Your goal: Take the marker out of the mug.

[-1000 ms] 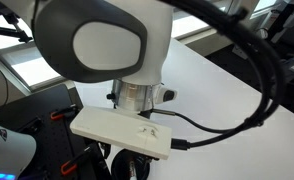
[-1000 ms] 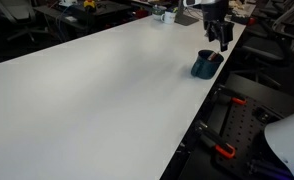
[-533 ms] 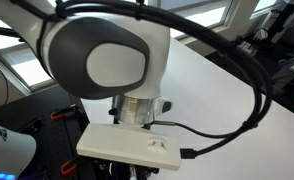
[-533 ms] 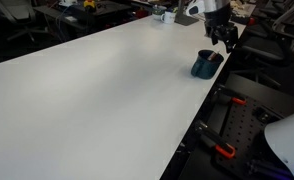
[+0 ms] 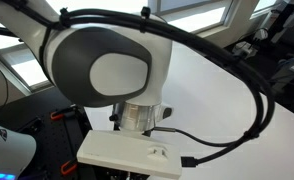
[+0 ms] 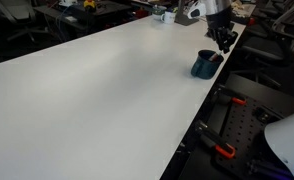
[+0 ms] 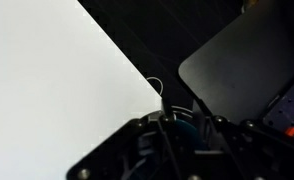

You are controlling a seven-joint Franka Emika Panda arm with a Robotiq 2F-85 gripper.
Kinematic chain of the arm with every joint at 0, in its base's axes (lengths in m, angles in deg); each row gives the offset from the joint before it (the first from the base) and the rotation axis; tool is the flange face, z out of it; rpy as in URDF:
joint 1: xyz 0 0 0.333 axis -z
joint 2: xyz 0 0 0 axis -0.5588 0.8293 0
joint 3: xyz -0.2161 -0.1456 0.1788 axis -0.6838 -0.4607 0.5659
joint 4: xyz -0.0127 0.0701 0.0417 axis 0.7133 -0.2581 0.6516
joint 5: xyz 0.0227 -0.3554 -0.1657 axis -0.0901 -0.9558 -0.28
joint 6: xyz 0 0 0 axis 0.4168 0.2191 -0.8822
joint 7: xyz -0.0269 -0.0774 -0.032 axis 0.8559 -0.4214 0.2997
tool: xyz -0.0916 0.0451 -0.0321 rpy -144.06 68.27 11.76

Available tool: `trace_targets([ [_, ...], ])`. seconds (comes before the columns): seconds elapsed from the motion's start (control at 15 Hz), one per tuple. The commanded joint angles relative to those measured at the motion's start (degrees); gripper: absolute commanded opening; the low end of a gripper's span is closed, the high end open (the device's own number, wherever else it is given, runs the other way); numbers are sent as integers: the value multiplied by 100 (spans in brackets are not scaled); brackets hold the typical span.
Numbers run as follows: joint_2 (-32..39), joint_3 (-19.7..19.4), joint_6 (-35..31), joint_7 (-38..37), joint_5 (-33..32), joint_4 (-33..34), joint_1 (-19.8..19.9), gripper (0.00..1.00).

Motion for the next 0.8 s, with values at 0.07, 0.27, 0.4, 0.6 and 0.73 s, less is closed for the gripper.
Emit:
trace_targets([
  [0.07, -32, -30, 57, -11, -139, 36, 17, 54],
  [0.27, -87, -19, 89, -131, -107, 43, 3, 74],
  [0.4, -107, -9, 80, -166, -102, 48, -6, 89],
  [0.6, -149, 0, 14, -247, -66, 81, -13, 100],
  [0.73, -167, 4, -84, -225, 24, 122, -8, 100],
])
